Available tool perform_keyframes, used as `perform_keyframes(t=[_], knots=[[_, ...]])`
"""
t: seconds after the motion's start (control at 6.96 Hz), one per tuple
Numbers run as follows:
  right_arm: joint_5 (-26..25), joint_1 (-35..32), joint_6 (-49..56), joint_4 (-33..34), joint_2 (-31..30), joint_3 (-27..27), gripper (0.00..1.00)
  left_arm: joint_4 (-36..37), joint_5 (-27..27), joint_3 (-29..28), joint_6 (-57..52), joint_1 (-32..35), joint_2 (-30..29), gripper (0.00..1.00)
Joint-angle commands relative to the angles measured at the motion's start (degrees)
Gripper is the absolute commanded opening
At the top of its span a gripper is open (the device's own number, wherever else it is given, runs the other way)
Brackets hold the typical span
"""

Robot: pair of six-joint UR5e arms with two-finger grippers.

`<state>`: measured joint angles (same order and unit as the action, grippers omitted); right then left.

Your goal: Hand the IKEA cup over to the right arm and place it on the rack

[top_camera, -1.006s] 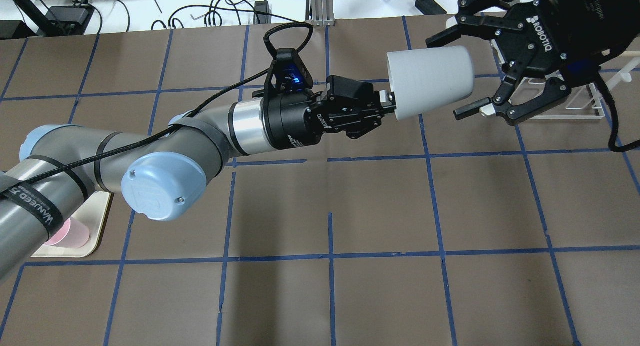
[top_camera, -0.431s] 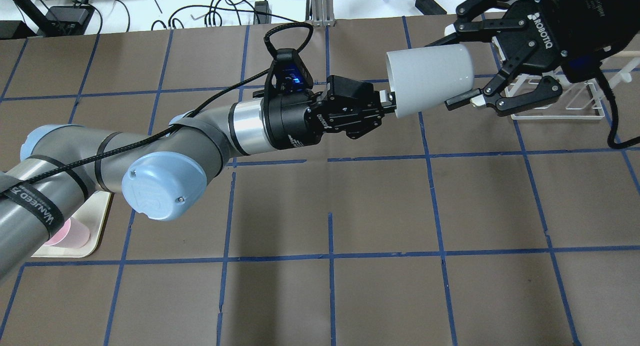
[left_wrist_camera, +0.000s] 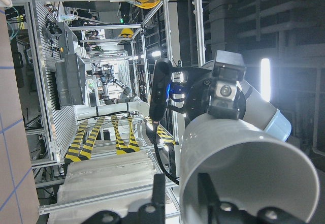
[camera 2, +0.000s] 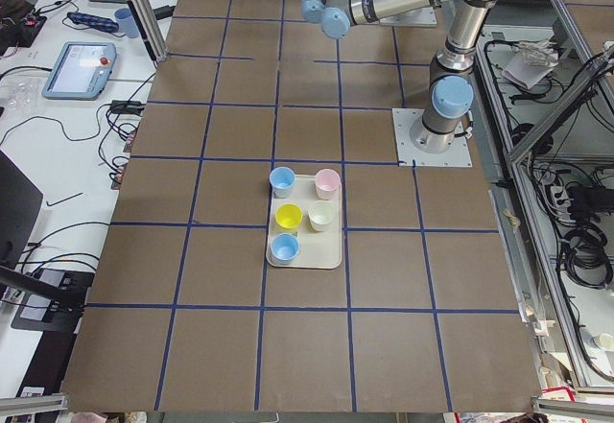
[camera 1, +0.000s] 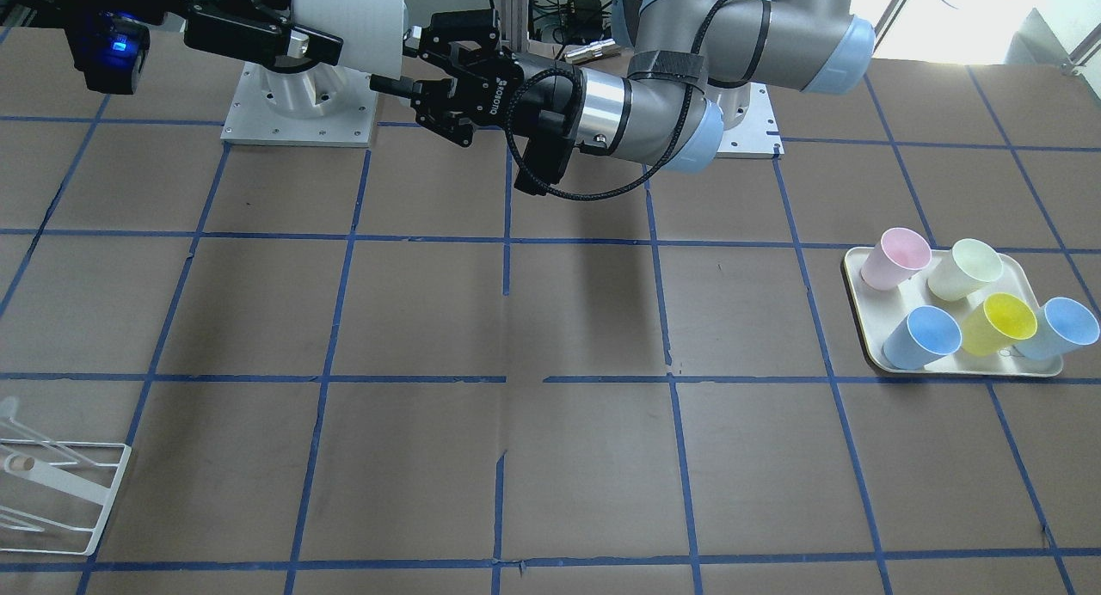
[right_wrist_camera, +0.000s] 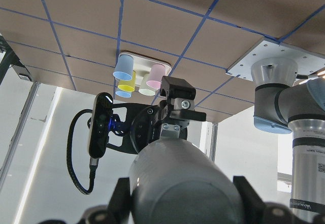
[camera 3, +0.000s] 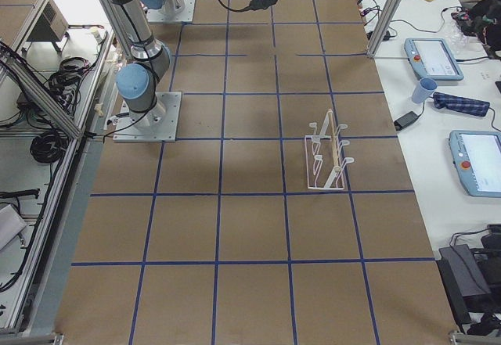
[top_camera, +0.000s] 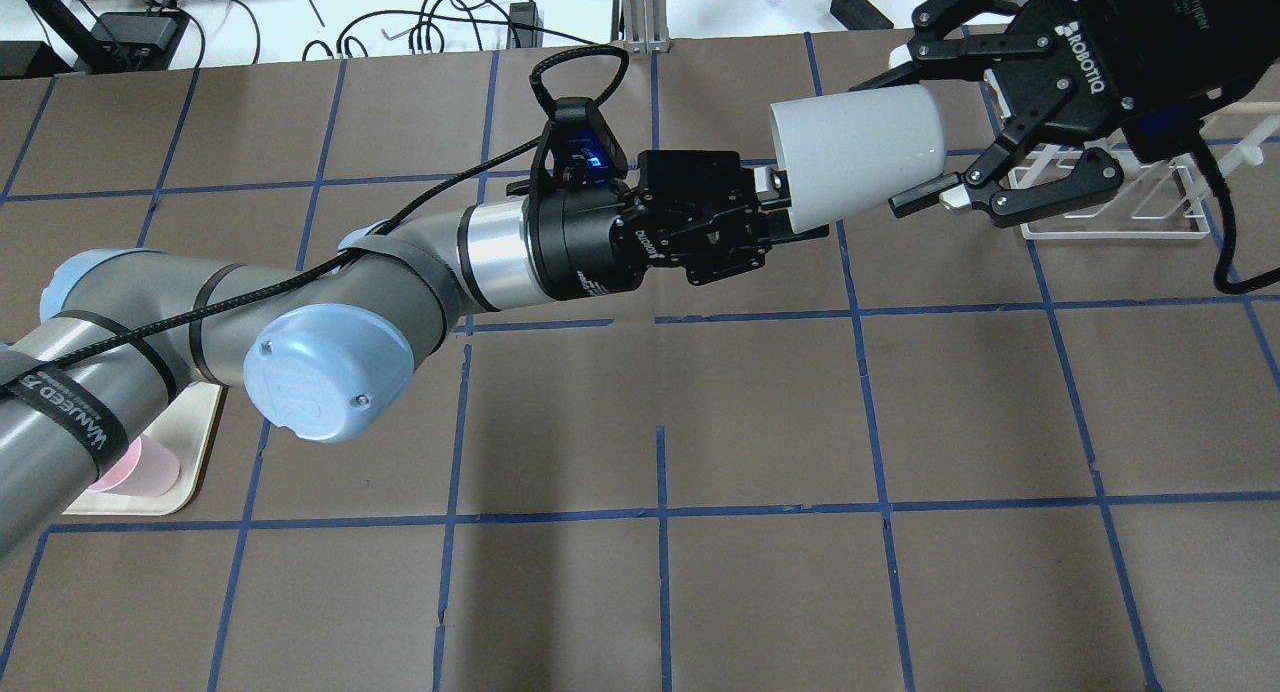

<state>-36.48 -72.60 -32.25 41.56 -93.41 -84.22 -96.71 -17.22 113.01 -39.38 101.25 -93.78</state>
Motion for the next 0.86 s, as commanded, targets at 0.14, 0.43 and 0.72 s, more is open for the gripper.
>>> perform_keyframes(t=[0.14, 0.43, 0.72], knots=[[-0.35, 0.70, 0.00, 1.84, 0.86, 0.54, 0.55, -0.15, 0.35, -0.25, 0.00, -0.09, 0.44, 0.94], [-2.96, 1.49, 0.08, 9.28, 1.13, 0.63, 0.45, -0.15, 0.44, -0.07, 3.58, -1.05, 1.67, 0.95], [-11.91, 1.58, 0.17, 19.39, 1.13, 0.63, 0.38, 0.29, 9.17, 0.02, 5.52, -6.13, 2.54, 0.95]])
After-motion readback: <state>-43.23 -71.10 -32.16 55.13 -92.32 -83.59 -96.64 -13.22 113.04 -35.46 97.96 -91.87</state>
